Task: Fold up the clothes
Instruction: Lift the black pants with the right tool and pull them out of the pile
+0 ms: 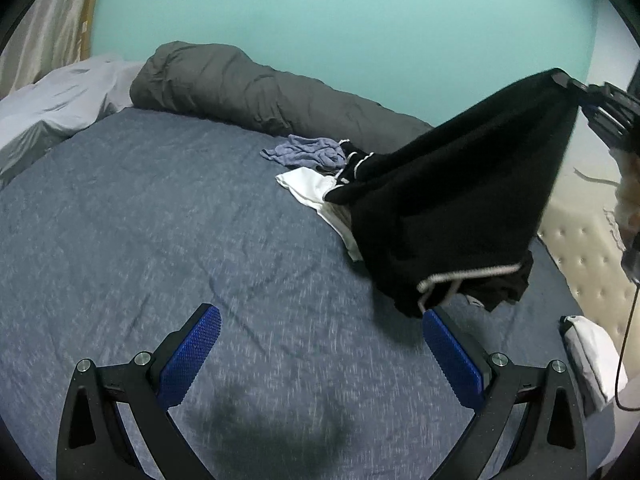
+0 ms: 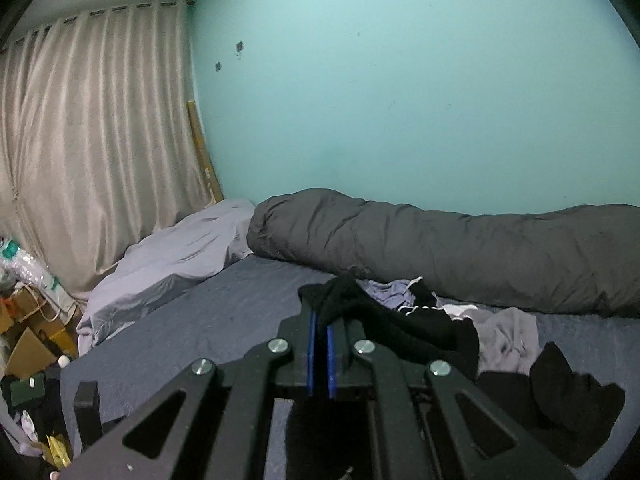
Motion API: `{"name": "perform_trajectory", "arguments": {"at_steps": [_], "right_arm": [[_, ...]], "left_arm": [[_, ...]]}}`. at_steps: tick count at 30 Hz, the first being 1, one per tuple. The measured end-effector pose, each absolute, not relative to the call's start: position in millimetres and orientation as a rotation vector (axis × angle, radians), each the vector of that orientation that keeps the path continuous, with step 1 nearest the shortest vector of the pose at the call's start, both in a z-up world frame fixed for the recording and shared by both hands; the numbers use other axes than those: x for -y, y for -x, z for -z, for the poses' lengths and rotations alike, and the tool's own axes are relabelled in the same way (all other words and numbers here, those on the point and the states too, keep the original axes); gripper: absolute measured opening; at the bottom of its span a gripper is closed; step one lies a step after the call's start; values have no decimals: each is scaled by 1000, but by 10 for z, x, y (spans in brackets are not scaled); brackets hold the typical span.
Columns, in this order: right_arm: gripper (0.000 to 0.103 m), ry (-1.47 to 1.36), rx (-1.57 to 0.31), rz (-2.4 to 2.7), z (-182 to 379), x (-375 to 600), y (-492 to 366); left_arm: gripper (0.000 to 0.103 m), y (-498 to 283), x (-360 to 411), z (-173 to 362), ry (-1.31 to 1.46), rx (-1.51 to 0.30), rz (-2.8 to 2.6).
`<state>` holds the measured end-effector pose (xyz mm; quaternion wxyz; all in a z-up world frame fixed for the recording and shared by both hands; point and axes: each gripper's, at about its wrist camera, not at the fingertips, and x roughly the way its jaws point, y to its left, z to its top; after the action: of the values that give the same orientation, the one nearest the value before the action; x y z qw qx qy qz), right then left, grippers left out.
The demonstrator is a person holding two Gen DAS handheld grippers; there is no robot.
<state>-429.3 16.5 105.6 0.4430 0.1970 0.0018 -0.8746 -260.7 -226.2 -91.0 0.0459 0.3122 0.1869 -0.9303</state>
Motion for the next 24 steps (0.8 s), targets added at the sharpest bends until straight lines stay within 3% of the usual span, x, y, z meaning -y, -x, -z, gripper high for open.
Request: {"name": "perform_trajectory", "arguments": {"at_steps": [8,16,24], "right_arm": [[4,-378,-13,2229,-1166,-643,3601],[4,-342,-57,2209,-1363,-1059,2384],[4,-549,59,2198,-622,-1428,1887]], "left_arm": [[103,2180,1994,1063,-912,-550,2893],[103,1375,1811,860,-870,-590,2905],[103,973,1627,909,-966,-598,2897]]}}
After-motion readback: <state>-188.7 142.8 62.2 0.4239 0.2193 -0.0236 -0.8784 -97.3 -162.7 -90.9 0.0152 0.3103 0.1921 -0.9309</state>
